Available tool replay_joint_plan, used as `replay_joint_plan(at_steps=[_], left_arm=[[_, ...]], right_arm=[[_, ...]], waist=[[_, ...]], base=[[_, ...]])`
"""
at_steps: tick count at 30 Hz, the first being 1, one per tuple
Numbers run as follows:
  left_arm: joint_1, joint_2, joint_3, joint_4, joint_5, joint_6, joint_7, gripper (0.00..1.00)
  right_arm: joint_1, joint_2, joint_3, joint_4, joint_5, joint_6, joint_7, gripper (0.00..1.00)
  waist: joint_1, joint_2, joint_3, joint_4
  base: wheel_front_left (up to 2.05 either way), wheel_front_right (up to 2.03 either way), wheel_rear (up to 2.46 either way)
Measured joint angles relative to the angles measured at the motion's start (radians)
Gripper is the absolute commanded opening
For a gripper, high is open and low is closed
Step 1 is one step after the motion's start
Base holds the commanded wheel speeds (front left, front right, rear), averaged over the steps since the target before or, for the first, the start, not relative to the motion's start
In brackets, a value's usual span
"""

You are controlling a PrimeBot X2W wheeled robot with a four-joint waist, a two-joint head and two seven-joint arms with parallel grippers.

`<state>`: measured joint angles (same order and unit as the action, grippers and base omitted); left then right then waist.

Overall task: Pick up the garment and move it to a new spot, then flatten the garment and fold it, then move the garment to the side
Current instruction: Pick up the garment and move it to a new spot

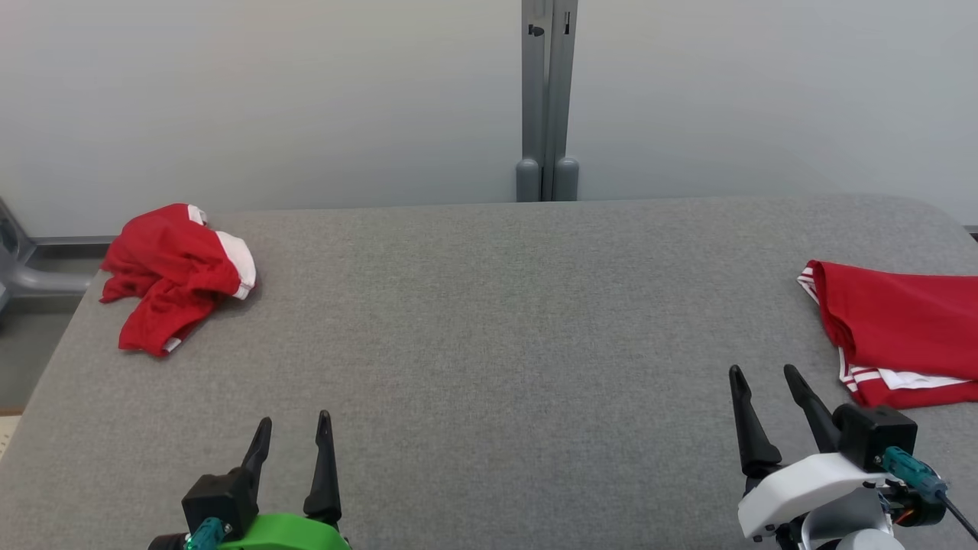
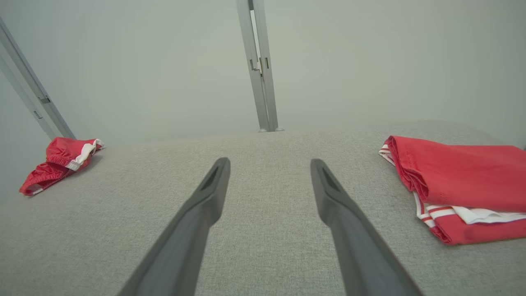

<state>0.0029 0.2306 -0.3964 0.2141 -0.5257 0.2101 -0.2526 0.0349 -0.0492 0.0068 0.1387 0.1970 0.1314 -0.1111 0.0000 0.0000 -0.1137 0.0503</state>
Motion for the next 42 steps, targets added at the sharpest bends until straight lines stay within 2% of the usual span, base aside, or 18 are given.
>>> replay_joint_plan(at_steps=[4,10,20,26,34,39,42], left_arm=[[-0.01,0.003,-0.005,-0.003,0.003,0.0,0.005,1.0],[-0.027,0.023,0.001,-0.016,0.012,0.003,0.014,1.0],[-0.029,0.068,0.037,-0.053,0.015,0.029,0.023,1.0],[-0.004,0.08,0.085,-0.095,-0.002,0.058,0.013,1.0],[0.014,0.08,0.1,-0.113,-0.009,0.065,0.005,1.0],[0.017,0.069,0.11,-0.112,-0.04,0.057,0.005,1.0],[0.009,0.083,0.137,-0.113,-0.045,0.057,0.005,1.0]], right_arm=[[0.001,0.0,-0.003,0.003,-0.006,0.0,-0.005,1.0],[0.0,0.0,0.015,0.008,0.01,0.0,-0.023,1.0],[-0.035,0.0,0.055,0.048,0.037,0.0,-0.06,1.0],[-0.092,0.001,0.099,0.069,0.039,0.0,-0.064,1.0],[-0.121,0.001,0.11,0.094,0.039,0.0,-0.076,1.0],[-0.111,0.0,0.047,0.091,0.033,0.0,-0.09,1.0],[-0.107,0.003,0.019,0.069,0.012,0.0,-0.079,1.0]], waist=[[0.0,0.0,0.001,0.027],[0.0,0.0,0.003,0.104],[0.0,0.0,0.009,0.288],[0.0,0.0,0.026,0.383],[0.0,0.0,0.066,0.431],[0.0,0.0,0.076,0.439],[0.0,0.0,0.08,0.43]], base=[[0.0,0.0,0.0],[0.0,0.0,0.0],[0.0,0.0,0.0],[0.0,0.0,0.0],[0.0,0.0,0.0],[0.0,0.0,0.0],[0.0,0.0,0.0]])
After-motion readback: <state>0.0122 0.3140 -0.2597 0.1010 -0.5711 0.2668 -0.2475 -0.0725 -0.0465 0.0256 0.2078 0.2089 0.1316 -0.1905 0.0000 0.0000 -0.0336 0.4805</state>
